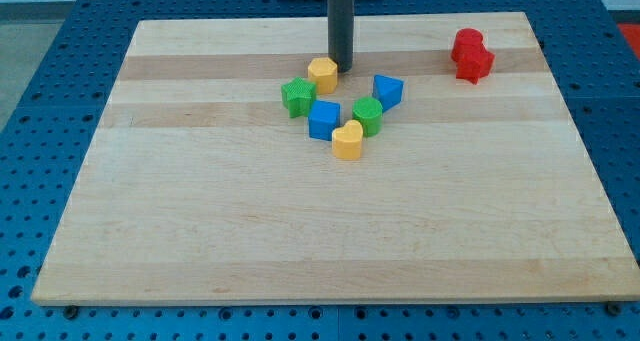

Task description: Point your arm at the red circle

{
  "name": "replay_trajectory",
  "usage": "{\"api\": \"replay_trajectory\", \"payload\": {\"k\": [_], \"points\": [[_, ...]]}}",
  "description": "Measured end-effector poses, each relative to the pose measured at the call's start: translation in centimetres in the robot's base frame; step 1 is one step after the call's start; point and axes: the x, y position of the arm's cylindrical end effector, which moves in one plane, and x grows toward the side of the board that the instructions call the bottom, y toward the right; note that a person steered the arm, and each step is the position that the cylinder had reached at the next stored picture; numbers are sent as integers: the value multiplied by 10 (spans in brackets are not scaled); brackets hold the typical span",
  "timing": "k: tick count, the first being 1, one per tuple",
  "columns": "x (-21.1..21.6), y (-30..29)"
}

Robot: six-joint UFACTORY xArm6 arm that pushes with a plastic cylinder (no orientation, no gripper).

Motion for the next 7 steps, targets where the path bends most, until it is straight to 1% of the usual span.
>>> {"api": "replay_trajectory", "payload": {"k": [3, 4, 5, 7], "points": [[1, 0], [-5, 9], [-9, 32], [3, 72]]}}
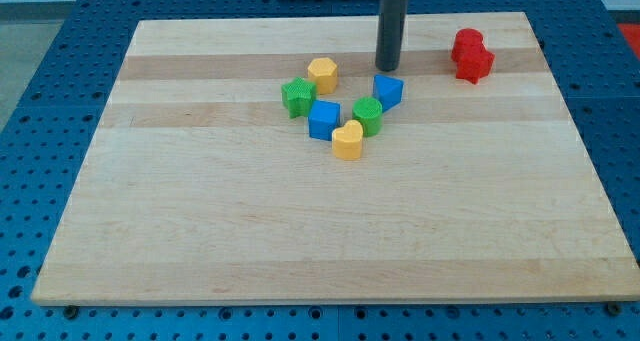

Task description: Point your arm at the red circle

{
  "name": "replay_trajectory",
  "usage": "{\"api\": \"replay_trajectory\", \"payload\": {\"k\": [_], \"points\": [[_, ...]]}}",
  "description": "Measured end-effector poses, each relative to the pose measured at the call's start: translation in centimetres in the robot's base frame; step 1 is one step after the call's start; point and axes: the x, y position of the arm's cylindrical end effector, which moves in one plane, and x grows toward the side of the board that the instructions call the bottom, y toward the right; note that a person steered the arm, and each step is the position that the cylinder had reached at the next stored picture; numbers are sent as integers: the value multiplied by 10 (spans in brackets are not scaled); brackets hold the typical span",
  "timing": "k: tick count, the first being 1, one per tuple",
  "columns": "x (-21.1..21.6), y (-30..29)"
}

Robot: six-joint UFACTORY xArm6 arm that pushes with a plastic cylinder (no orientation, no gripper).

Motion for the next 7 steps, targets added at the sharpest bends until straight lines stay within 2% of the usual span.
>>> {"api": "replay_trajectory", "payload": {"k": [5, 7], "points": [[54, 78], [54, 135]]}}
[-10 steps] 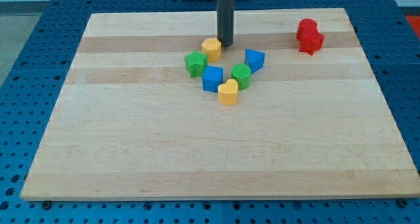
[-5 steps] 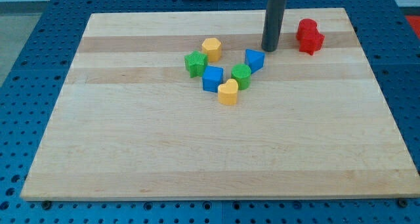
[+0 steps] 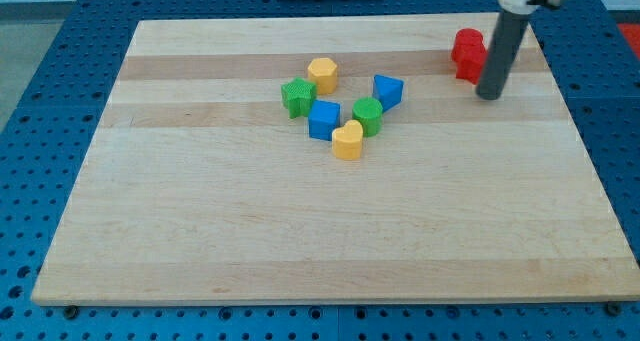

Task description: Point your arm at the red circle

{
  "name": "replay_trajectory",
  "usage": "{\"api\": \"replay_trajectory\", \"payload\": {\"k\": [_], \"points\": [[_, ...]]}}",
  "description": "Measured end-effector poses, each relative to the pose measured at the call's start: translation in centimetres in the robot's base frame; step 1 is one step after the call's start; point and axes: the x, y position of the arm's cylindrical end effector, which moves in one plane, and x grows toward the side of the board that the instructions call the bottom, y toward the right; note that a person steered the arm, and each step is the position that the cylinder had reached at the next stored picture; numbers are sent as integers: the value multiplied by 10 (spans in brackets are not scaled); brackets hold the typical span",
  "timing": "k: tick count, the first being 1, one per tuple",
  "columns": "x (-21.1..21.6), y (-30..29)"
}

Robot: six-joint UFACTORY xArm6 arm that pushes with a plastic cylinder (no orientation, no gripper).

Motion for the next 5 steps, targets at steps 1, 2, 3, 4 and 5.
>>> {"api": "replay_trajectory", "payload": {"k": [1, 2, 3, 4, 5], "points": [[-17, 31], [-45, 39], [-75, 39], [-106, 39], [-117, 27]]}}
